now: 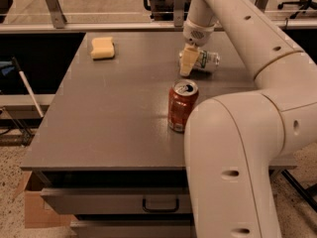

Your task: Place 7up can upright

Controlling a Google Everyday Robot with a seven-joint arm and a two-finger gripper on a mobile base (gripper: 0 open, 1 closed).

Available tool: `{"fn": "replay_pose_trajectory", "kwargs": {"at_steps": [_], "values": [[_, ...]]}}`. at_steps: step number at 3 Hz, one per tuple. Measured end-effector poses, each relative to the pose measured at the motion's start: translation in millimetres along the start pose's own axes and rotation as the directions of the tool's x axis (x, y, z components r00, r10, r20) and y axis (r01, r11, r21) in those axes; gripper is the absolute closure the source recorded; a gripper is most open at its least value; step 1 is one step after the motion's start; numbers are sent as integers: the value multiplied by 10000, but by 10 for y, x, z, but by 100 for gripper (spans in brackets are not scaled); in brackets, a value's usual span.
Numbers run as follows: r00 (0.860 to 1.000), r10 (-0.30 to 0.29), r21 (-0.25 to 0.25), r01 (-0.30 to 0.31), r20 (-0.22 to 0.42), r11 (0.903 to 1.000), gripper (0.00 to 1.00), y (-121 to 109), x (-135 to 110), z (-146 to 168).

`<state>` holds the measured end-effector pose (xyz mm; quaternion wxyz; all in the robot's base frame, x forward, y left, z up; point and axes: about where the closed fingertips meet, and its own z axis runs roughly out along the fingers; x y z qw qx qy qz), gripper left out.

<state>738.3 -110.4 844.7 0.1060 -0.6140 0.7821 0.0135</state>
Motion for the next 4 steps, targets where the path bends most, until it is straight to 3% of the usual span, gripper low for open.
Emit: {"fn": "replay_pose_trajectory", "kwargs": {"at_steps": [1, 2, 3, 4], "values": [[9991, -417, 368, 414, 74, 9985, 79, 5, -91, -275], [9844, -910, 992, 766, 1503, 9921, 100, 37, -227, -763], [8749, -1232, 1045, 837, 4683, 9910, 100, 190, -433, -1157], [7409, -1034, 813, 660, 6636, 9945, 100, 312, -503, -1273]]}}
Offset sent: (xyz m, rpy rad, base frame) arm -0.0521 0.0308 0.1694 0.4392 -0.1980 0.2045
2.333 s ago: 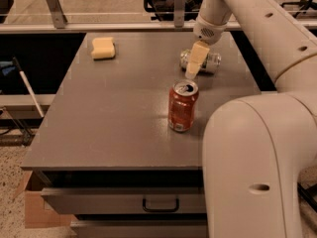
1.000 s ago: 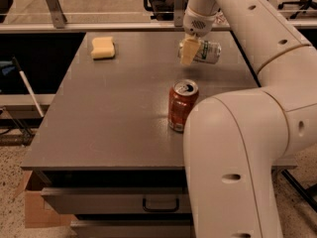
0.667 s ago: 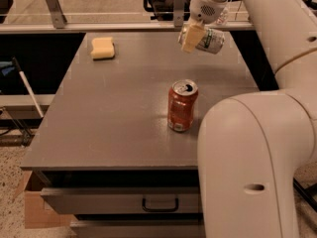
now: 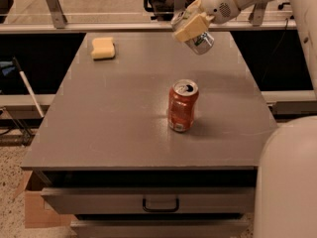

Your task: Place 7up can upright

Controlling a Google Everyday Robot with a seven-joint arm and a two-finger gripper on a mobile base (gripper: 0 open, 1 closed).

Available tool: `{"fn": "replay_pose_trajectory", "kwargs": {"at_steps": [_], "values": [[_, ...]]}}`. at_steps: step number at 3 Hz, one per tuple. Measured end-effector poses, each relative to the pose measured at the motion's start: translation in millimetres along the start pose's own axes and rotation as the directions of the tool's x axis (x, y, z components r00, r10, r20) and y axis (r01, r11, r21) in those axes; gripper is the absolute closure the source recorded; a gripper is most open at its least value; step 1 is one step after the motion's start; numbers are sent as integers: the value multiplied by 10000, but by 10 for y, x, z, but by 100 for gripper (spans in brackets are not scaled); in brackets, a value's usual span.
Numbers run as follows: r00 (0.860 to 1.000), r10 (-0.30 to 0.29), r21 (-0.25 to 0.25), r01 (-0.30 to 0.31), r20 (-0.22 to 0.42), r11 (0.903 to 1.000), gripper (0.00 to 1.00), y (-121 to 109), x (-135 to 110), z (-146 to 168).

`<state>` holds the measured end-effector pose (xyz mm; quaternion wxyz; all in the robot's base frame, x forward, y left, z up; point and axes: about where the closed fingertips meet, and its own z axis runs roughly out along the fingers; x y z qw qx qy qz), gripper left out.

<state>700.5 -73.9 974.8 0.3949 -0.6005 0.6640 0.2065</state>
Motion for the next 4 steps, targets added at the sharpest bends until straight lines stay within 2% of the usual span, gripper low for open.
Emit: {"fn": "replay_pose_trajectory", "kwargs": {"at_steps": [1, 2, 3, 4], "values": [[9856, 313, -86, -303, 1664, 9995, 100, 124, 78, 51], [9622, 822, -133, -815, 2597, 9966, 100, 145, 218, 127], [9174, 1203, -51, -1279, 3795, 9918, 100, 69, 275, 116], [8735, 1384, 160, -1648, 4667, 9862, 100, 1, 330, 29]]}}
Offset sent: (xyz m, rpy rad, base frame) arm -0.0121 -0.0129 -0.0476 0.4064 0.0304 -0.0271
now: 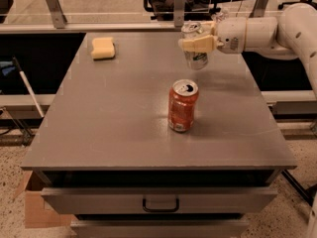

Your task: Place 7up can upright

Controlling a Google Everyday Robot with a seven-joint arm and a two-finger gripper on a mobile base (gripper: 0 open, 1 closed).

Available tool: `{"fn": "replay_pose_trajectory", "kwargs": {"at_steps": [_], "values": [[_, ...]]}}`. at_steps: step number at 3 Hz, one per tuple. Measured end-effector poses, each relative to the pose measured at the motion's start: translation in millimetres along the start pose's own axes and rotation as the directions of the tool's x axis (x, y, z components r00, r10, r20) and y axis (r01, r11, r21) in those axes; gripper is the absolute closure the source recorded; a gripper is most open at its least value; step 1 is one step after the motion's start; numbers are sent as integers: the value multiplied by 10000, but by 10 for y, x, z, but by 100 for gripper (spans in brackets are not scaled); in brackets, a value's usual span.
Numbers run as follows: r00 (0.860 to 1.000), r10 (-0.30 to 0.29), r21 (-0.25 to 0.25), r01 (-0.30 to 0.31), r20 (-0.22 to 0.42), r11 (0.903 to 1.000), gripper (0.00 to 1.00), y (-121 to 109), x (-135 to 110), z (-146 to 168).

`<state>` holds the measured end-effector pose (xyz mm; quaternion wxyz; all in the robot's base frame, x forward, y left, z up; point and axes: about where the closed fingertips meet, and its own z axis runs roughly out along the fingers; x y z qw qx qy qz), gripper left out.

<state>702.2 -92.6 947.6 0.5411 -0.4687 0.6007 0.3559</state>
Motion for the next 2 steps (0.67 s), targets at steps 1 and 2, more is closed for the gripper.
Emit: {"fn": "replay_pose_trajectory", "kwargs": {"at_steps": [1, 2], "values": [[9967, 292, 549, -334, 760, 9979, 100, -89, 93, -183], [9935, 393, 834, -484, 1065, 9953, 100, -135, 157, -296]]}}
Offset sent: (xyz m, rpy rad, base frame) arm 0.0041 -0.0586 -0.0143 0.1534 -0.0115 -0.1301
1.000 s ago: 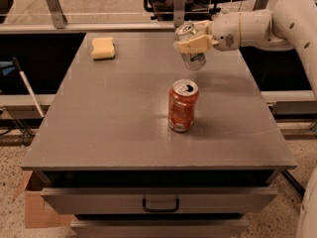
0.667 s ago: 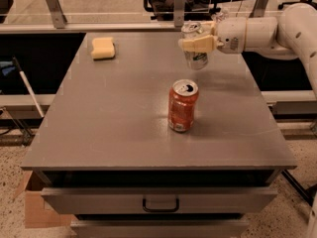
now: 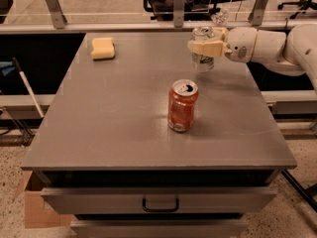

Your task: Place 7up can upright

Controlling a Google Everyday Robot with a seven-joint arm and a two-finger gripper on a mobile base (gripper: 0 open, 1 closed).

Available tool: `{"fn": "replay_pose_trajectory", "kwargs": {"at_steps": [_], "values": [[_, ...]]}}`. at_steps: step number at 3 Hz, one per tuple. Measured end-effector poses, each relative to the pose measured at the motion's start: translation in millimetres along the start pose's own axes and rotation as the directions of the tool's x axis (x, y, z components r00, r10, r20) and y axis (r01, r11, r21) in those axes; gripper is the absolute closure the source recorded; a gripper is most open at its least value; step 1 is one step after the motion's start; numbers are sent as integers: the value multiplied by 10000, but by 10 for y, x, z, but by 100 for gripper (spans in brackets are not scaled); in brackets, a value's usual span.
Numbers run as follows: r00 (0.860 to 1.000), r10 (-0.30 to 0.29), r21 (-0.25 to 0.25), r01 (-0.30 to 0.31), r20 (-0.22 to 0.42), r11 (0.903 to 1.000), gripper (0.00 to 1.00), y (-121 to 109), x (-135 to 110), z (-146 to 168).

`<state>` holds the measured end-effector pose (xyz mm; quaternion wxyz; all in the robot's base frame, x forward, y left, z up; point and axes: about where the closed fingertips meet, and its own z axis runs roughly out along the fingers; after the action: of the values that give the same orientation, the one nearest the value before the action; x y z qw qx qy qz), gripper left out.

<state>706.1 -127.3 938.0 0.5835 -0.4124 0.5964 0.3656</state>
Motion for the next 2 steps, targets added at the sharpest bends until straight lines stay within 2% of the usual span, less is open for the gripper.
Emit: {"fn": "replay_pose_trajectory", "kwargs": {"at_steps": [1, 2], "values": [[9991, 402, 390, -408, 143, 9984, 87, -67, 135, -126], [9972, 622, 467, -641, 420, 9968, 62, -103, 256, -205]]}}
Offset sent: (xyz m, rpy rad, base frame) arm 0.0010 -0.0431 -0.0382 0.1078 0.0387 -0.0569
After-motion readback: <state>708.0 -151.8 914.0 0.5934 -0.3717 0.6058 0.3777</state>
